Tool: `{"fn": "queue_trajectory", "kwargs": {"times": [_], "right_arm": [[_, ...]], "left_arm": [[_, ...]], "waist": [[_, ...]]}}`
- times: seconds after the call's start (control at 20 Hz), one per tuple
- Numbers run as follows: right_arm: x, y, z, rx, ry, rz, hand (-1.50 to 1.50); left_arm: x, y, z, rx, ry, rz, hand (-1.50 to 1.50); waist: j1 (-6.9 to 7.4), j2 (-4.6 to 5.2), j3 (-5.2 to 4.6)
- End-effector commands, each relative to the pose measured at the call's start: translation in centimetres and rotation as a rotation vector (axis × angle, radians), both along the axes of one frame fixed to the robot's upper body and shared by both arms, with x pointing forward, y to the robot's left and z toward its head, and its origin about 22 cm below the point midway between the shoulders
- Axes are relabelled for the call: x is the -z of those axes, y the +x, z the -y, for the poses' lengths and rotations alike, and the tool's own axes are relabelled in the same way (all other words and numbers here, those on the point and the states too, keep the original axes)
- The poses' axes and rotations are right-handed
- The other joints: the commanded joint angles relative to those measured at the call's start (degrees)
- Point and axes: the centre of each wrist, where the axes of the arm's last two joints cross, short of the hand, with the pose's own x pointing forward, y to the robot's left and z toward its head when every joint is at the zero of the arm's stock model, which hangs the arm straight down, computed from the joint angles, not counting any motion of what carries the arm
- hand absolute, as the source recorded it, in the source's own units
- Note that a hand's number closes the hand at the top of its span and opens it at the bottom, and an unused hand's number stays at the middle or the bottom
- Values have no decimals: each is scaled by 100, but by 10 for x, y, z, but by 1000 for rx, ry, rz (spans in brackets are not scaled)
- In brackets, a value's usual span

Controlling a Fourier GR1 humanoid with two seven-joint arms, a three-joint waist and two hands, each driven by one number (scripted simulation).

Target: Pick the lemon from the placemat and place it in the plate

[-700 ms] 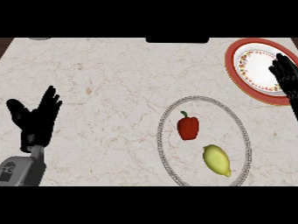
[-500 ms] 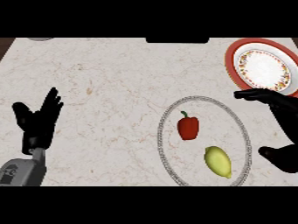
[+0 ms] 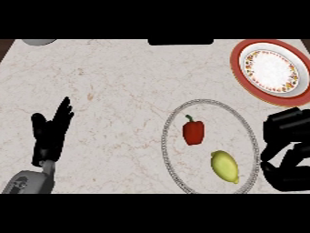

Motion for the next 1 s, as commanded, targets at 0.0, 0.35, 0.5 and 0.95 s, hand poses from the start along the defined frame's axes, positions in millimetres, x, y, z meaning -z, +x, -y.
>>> {"fn": "queue_trajectory", "kwargs": {"times": [0.0, 0.35, 0.5, 0.95], "right_arm": [[69, -12, -23, -247, 242, -210, -150], [73, 0, 23, -372, -95, -4, -150], [72, -11, 32, -282, -239, 149, -150], [58, -21, 58, -77, -573, 318, -150]], "left_arm": [[-7, 5, 13, 69, -7, 19, 0], [-5, -6, 26, 61, 15, 8, 0], [2, -19, 19, 52, 13, -20, 0], [4, -25, 7, 10, 38, -6, 0]], "waist": [[310, 197, 21], [265, 58, -15], [155, 18, -24], [59, 18, -50]]}}
